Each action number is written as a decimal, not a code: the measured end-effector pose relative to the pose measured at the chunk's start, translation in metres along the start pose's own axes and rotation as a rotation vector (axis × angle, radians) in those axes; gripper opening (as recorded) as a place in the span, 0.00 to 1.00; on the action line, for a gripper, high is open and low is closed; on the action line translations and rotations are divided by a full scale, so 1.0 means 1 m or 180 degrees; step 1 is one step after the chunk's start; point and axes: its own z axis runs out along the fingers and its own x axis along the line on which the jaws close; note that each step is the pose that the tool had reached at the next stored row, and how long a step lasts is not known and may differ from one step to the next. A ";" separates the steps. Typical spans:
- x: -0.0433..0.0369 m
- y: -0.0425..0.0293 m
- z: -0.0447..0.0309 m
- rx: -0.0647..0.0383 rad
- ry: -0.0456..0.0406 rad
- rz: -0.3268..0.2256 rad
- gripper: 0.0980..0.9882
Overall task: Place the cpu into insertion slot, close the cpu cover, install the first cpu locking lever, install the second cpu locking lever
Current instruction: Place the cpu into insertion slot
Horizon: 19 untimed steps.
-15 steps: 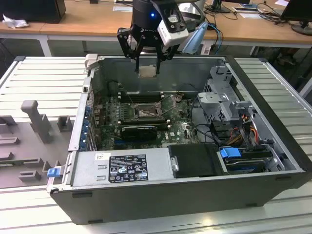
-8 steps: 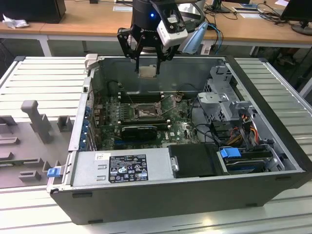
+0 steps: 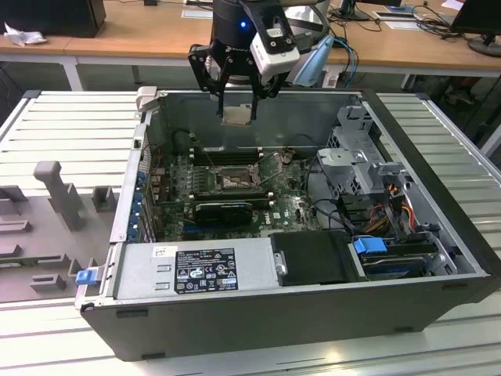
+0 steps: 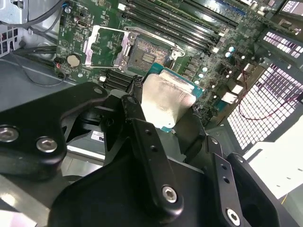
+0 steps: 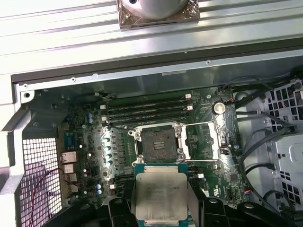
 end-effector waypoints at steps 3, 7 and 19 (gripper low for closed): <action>0.0000 0.0000 0.0000 0.0000 -0.0003 0.0029 0.48; 0.0000 0.0000 0.0001 -0.0001 -0.0006 0.0068 0.48; 0.0000 0.0000 0.0001 -0.0003 -0.0016 0.0180 0.48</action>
